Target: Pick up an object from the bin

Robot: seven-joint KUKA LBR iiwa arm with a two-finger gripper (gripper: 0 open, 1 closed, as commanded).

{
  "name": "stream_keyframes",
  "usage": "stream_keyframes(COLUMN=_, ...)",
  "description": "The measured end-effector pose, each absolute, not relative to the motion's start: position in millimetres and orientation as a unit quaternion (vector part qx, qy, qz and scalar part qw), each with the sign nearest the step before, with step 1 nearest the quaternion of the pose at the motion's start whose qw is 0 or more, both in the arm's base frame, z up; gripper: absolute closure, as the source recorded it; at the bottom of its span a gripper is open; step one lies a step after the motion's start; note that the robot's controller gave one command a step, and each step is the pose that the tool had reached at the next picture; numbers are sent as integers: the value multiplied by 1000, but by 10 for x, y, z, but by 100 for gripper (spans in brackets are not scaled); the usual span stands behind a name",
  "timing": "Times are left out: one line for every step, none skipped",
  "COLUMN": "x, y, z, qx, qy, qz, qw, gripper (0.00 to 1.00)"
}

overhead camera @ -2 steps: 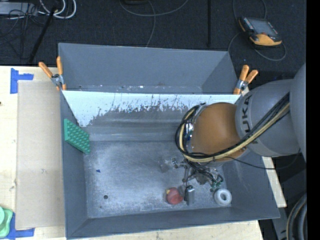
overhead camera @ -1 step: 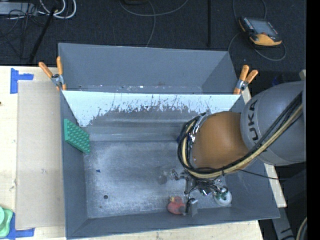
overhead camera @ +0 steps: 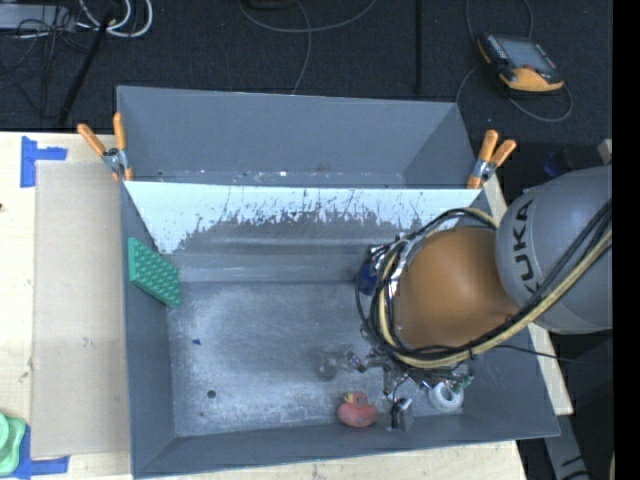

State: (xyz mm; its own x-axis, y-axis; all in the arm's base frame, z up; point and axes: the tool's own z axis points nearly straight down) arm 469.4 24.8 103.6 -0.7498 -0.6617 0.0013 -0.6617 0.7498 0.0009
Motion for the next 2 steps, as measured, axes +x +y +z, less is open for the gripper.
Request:
stream_keyframes(x=4747, y=404, z=710, qx=455, qy=-890, qz=1, qw=-5, gripper=0)
stream_keyframes(x=4757, y=405, z=713, qx=455, qy=-891, qz=2, qw=-6, gripper=0)
